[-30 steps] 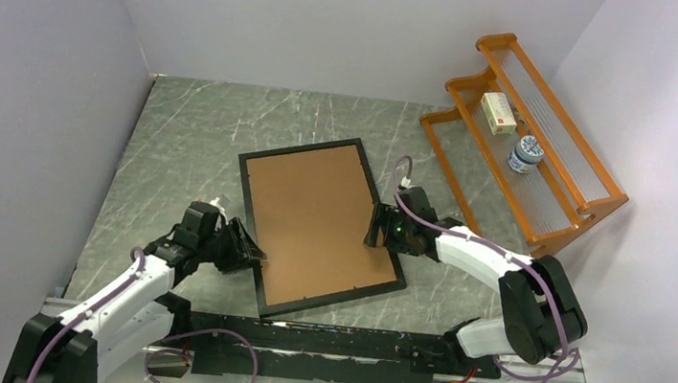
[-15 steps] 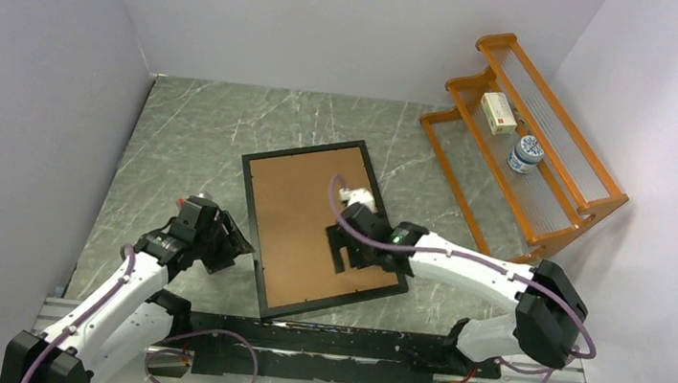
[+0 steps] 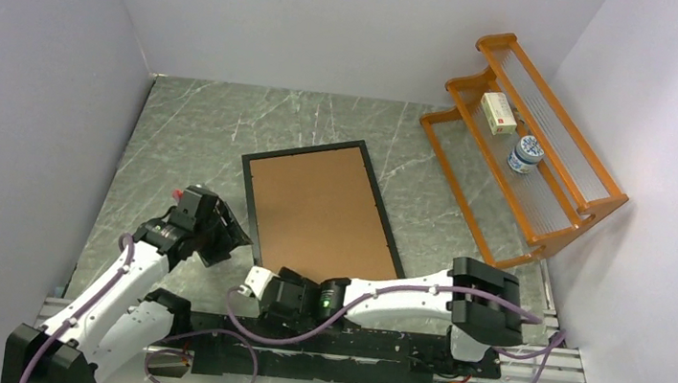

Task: Put the photo into the frame
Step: Turn over the photo frame at the center of the board.

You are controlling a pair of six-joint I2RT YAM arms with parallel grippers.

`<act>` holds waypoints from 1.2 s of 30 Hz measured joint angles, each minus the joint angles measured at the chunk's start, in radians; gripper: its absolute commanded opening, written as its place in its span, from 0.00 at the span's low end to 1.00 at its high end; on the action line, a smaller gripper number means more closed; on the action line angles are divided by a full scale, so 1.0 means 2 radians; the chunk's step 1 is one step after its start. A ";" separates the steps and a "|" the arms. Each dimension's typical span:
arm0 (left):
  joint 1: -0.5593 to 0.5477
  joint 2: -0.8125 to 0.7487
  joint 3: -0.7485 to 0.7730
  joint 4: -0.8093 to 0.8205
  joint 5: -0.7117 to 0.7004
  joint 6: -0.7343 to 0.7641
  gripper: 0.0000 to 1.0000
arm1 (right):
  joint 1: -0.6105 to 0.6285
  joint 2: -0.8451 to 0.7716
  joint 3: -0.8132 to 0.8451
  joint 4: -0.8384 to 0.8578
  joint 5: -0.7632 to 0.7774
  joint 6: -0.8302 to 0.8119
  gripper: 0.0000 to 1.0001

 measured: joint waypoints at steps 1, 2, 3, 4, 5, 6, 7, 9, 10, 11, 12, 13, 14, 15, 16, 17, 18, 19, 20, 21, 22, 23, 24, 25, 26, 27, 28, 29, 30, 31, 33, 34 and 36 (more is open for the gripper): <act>0.003 0.002 0.000 -0.001 0.002 0.001 0.67 | 0.003 0.008 0.005 0.005 -0.001 -0.011 0.77; 0.009 0.006 0.000 -0.001 0.003 0.003 0.67 | 0.006 0.015 0.011 0.010 -0.004 -0.023 0.76; 0.014 0.009 0.000 -0.001 0.006 0.005 0.67 | 0.007 0.021 0.016 0.014 -0.006 -0.031 0.74; 0.022 0.012 0.001 -0.001 0.010 0.009 0.66 | 0.007 0.025 0.020 0.019 -0.008 -0.043 0.70; 0.031 0.015 0.001 -0.001 0.015 0.013 0.66 | 0.007 0.029 0.024 0.024 -0.011 -0.054 0.66; 0.040 0.019 0.001 0.000 0.022 0.016 0.66 | 0.007 0.032 0.027 0.028 -0.015 -0.064 0.63; 0.051 0.023 0.001 0.000 0.033 0.020 0.65 | 0.007 0.035 0.031 0.031 -0.022 -0.075 0.60; 0.070 0.032 0.001 0.003 0.051 0.028 0.65 | 0.007 0.041 0.038 0.036 -0.035 -0.093 0.55; 0.080 0.036 0.001 0.005 0.061 0.032 0.65 | 0.007 0.044 0.041 0.039 -0.044 -0.102 0.54; 0.089 0.041 0.001 0.008 0.070 0.035 0.65 | 0.007 0.047 0.044 0.040 -0.049 -0.108 0.53; 0.099 0.045 0.001 0.011 0.080 0.040 0.65 | 0.007 0.051 0.046 0.041 -0.059 -0.117 0.52; 0.107 0.048 0.001 0.013 0.089 0.043 0.65 | 0.007 0.054 0.047 0.042 -0.068 -0.124 0.52; 0.111 0.051 0.001 0.015 0.096 0.046 0.65 | 0.008 0.056 0.047 0.043 -0.074 -0.134 0.52; 0.117 0.054 0.001 0.019 0.105 0.050 0.64 | 0.009 0.056 0.047 0.044 -0.080 -0.141 0.52; 0.122 0.058 0.001 0.022 0.113 0.053 0.64 | 0.009 0.056 0.047 0.046 -0.086 -0.148 0.53; 0.126 0.062 0.001 0.025 0.120 0.055 0.64 | 0.009 0.056 0.047 0.048 -0.090 -0.155 0.53; 0.130 0.066 0.001 0.028 0.126 0.056 0.64 | 0.009 0.057 0.047 0.049 -0.093 -0.161 0.53; 0.132 0.070 0.001 0.031 0.131 0.058 0.64 | 0.009 0.058 0.047 0.051 -0.095 -0.167 0.52; 0.135 0.073 0.001 0.034 0.135 0.060 0.64 | 0.009 0.059 0.047 0.053 -0.098 -0.173 0.50; 0.137 0.076 0.000 0.036 0.139 0.061 0.64 | 0.009 0.059 0.047 0.055 -0.098 -0.177 0.46; 0.139 0.079 0.000 0.039 0.143 0.063 0.64 | 0.010 0.060 0.047 0.058 -0.099 -0.183 0.43; 0.140 0.081 0.000 0.042 0.147 0.064 0.65 | 0.010 0.061 0.047 0.061 -0.098 -0.188 0.40; 0.141 0.082 0.000 0.044 0.149 0.065 0.65 | 0.010 0.062 0.047 0.064 -0.097 -0.193 0.36; 0.141 0.083 0.000 0.046 0.152 0.065 0.66 | 0.009 0.063 0.047 0.067 -0.095 -0.196 0.33; 0.142 0.085 -0.001 0.048 0.155 0.066 0.66 | 0.009 0.063 0.047 0.068 -0.092 -0.198 0.30; 0.142 0.086 -0.002 0.051 0.158 0.067 0.68 | 0.009 0.063 0.047 0.071 -0.087 -0.201 0.28; 0.142 0.088 -0.004 0.056 0.162 0.067 0.68 | 0.010 0.064 0.047 0.072 -0.083 -0.203 0.28; 0.142 0.090 -0.006 0.059 0.165 0.067 0.70 | 0.010 0.064 0.047 0.073 -0.081 -0.205 0.28; 0.142 0.092 -0.011 0.064 0.170 0.066 0.71 | 0.010 0.064 0.047 0.073 -0.079 -0.207 0.30; 0.143 0.094 -0.014 0.068 0.174 0.066 0.72 | 0.011 0.064 0.047 0.073 -0.077 -0.208 0.33; 0.142 0.099 -0.024 0.079 0.183 0.066 0.73 | 0.011 0.065 0.047 0.073 -0.073 -0.211 0.41; 0.143 0.101 -0.028 0.082 0.187 0.066 0.73 | 0.012 0.066 0.047 0.074 -0.071 -0.212 0.46; 0.143 0.105 -0.035 0.090 0.193 0.064 0.74 | 0.014 0.068 0.047 0.077 -0.067 -0.215 0.55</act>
